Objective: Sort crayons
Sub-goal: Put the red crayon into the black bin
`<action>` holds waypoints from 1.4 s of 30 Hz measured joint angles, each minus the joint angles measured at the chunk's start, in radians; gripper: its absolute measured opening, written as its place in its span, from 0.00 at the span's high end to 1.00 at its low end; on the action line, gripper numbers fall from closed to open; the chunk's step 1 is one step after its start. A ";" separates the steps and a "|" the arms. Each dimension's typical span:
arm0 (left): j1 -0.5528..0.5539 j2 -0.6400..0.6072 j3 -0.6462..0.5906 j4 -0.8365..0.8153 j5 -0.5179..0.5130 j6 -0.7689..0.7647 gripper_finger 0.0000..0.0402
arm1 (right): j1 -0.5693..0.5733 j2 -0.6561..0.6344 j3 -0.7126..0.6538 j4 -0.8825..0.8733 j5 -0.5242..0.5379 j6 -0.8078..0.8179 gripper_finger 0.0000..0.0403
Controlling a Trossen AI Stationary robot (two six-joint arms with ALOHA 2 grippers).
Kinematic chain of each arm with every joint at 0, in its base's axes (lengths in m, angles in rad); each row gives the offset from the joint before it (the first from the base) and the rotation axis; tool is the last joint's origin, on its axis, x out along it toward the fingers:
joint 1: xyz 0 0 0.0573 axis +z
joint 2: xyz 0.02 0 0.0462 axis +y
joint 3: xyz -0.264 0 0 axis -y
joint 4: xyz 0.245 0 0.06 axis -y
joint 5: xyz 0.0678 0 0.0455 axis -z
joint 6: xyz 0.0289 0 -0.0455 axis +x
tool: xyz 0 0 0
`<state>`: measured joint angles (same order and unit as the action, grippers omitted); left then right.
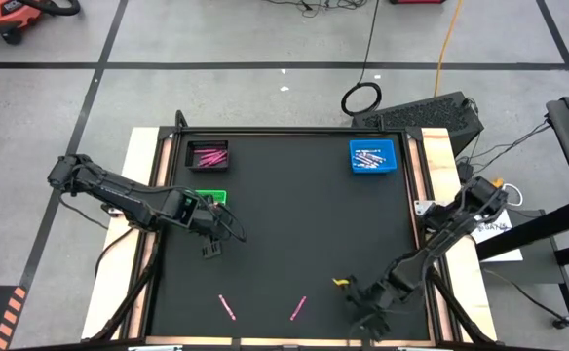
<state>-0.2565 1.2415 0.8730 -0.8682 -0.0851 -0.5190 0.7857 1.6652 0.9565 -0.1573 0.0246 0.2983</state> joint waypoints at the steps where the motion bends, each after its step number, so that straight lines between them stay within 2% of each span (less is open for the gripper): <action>1: 0.000 0.000 0.000 0.000 -0.001 0.000 0.81 | -0.019 0.010 0.000 0.007 0.000 -0.024 0.78; 6: 0.000 0.000 0.000 0.000 -0.002 0.000 0.81 | -0.103 0.046 0.006 0.050 0.002 -0.175 0.78; 12: 0.000 0.000 0.000 -0.001 -0.002 0.000 0.81 | -0.156 0.108 0.102 0.077 -0.003 -0.388 0.78; 16: 0.000 0.000 0.000 -0.001 -0.002 0.001 0.81 | -0.189 0.172 0.158 0.074 -0.078 -0.499 0.78; 20: 0.000 0.000 0.000 -0.001 -0.002 0.001 0.81 | -0.222 0.223 0.201 0.073 -0.080 -0.601 0.78; 26: 0.000 0.000 0.000 -0.001 -0.002 0.001 0.81 | -0.272 0.272 0.263 0.079 -0.082 -0.632 0.78; 31: 0.000 0.000 0.000 -0.003 -0.002 0.001 0.81 | -0.290 0.309 0.278 0.079 -0.183 -0.627 0.78; 42: 0.000 0.000 0.000 -0.003 -0.002 0.008 0.81 | -0.307 0.313 0.278 0.077 -0.153 -0.619 0.78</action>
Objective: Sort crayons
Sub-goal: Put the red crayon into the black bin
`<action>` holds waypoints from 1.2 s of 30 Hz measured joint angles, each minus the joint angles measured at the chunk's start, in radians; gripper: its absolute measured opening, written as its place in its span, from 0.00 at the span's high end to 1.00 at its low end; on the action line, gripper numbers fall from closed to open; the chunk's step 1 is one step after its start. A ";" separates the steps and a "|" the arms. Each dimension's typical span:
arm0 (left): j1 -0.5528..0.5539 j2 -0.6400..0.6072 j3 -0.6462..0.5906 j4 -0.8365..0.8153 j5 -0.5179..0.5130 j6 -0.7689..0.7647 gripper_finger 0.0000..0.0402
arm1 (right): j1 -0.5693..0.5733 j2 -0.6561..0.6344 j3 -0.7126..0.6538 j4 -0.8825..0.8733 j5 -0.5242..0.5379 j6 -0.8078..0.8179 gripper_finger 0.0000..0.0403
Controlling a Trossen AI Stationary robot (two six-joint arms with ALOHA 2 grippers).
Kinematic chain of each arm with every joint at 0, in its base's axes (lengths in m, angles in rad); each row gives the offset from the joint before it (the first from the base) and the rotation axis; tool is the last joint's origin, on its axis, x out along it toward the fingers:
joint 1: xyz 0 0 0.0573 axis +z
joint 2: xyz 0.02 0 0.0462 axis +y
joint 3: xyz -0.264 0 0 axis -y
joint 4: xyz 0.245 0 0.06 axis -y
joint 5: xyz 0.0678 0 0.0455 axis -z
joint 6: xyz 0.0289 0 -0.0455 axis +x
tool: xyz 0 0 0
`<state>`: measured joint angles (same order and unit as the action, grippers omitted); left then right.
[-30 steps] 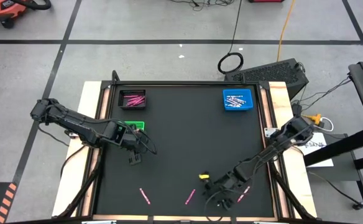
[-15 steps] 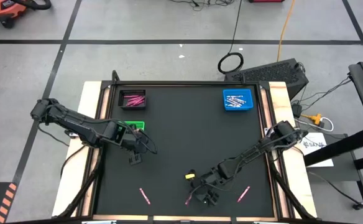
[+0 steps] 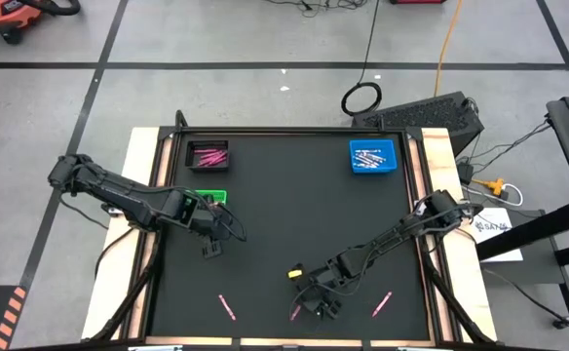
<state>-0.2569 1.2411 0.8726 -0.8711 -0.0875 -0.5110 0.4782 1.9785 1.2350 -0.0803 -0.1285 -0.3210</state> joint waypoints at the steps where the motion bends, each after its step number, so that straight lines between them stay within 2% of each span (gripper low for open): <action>1: 0.000 0.000 0.000 0.000 0.000 0.000 0.81 | -0.001 0.000 0.000 0.000 -0.001 0.001 0.78; 23: 0.000 0.000 0.000 0.001 -0.001 0.000 0.81 | -0.006 0.042 0.001 0.002 -0.032 0.058 0.78; 27: 0.000 0.000 0.000 0.000 -0.001 0.000 0.81 | -0.006 0.044 0.001 -0.001 -0.035 0.076 0.84; 32: 0.000 0.000 0.000 0.000 -0.001 0.000 0.81 | -0.011 0.045 0.001 -0.003 -0.063 0.075 0.96; 36: 0.000 0.000 0.000 0.000 -0.031 -0.008 0.81 | -0.024 0.045 0.001 -0.005 -0.074 0.075 0.98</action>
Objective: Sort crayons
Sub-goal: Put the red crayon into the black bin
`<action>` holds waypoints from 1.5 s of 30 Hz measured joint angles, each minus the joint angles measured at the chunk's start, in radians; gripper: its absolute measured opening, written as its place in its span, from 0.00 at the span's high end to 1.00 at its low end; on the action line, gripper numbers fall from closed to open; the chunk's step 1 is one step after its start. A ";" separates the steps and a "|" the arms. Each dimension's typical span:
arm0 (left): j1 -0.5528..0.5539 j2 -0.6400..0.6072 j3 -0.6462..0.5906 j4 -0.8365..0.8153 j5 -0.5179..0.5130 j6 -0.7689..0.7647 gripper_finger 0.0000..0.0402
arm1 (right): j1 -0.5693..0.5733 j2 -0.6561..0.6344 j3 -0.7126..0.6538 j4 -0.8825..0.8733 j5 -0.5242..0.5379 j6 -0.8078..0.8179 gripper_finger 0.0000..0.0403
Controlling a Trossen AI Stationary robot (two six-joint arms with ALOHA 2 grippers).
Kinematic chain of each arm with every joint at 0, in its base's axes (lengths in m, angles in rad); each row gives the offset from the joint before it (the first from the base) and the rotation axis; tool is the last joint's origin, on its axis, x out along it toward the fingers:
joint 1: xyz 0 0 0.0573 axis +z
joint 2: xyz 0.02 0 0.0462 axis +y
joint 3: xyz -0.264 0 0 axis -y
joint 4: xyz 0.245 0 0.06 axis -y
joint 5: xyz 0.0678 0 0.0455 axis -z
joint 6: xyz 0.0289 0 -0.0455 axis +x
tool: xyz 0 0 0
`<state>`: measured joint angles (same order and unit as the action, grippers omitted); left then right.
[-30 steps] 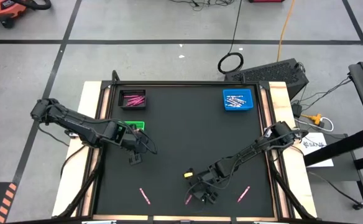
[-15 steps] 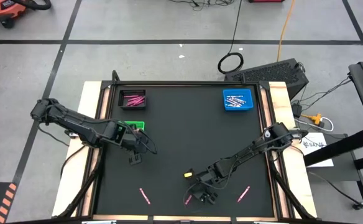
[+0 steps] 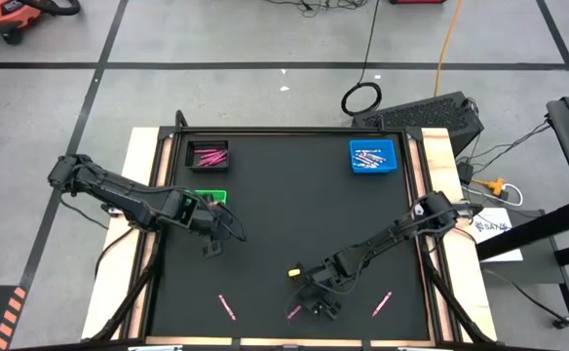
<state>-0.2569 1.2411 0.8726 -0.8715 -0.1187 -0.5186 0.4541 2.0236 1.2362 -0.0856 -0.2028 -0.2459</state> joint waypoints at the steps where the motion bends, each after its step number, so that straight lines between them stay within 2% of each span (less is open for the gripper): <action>1: 0.000 0.000 0.000 0.000 -0.016 0.000 0.81 | -0.007 0.000 0.000 -0.001 -0.009 0.000 0.98; 6: 0.009 0.000 0.000 0.001 -0.074 0.002 0.81 | -0.057 -0.004 -0.001 -0.008 -0.051 -0.011 0.99; 12: 0.046 0.000 0.000 0.033 -0.145 0.010 0.81 | -0.157 -0.045 -0.003 -0.052 -0.056 -0.121 0.99; 24: 0.017 0.000 0.000 0.139 -0.147 0.003 0.81 | -0.372 -0.192 -0.003 -0.034 -0.060 -0.170 0.99; 33: -0.030 0.000 -0.045 0.394 -0.155 0.044 0.81 | -0.456 -0.281 -0.003 0.008 -0.060 -0.180 0.99; 43: -0.032 0.009 -0.099 0.761 -0.327 0.197 0.81 | -0.500 -0.457 -0.003 -0.002 -0.064 -0.186 0.99; 45: -0.032 0.009 -0.099 0.851 -0.336 0.249 0.81 | -0.505 -0.491 -0.002 -0.001 -0.064 -0.186 0.99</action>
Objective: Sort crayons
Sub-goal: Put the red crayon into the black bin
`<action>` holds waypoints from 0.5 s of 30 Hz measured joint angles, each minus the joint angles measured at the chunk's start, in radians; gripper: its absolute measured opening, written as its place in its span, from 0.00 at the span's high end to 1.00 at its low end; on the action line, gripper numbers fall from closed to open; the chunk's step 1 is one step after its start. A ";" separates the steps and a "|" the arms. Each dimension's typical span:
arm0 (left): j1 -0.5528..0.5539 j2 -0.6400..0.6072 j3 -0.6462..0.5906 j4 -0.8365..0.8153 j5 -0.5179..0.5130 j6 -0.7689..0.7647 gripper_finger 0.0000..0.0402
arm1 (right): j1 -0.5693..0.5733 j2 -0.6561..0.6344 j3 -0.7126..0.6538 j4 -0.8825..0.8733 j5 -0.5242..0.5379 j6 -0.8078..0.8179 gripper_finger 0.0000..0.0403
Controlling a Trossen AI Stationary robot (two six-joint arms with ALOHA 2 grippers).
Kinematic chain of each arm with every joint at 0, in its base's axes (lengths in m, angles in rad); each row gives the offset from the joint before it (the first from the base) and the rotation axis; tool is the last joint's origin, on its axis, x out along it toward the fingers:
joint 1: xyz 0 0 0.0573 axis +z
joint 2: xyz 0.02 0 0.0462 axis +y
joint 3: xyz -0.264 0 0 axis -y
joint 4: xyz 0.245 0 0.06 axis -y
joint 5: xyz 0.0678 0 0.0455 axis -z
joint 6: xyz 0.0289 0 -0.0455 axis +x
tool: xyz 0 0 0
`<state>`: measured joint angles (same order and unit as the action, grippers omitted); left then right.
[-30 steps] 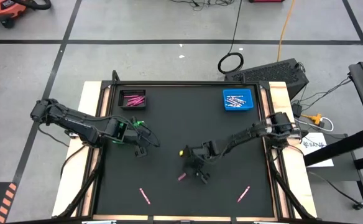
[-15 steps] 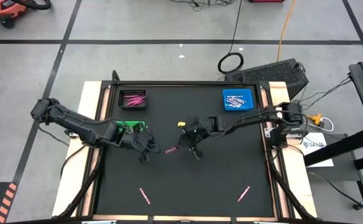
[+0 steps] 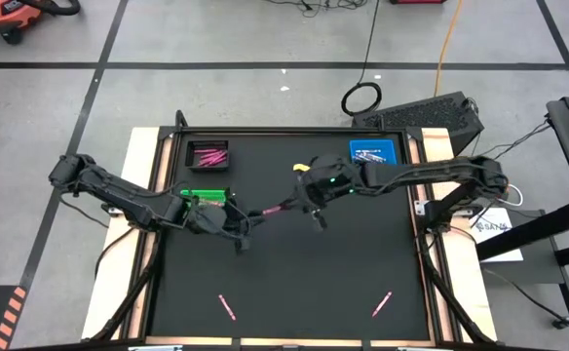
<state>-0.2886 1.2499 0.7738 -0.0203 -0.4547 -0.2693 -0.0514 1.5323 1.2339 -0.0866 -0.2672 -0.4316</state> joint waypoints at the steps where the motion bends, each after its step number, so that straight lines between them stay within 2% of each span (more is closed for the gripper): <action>1: 0.000 0.000 0.000 0.044 -0.004 0.029 0.81 | -0.001 -0.015 0.000 -0.001 0.000 0.000 0.99; 6: 0.000 0.000 0.000 0.221 -0.036 0.157 0.81 | -0.001 -0.061 0.000 0.001 0.000 0.005 0.99; 15: 0.009 0.000 0.000 0.342 -0.036 0.252 0.81 | -0.001 -0.066 0.000 0.008 0.000 0.026 0.99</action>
<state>-0.2792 1.2499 0.7742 0.3220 -0.4904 -0.0175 -0.0521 1.4666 1.2343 -0.0786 -0.2676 -0.4053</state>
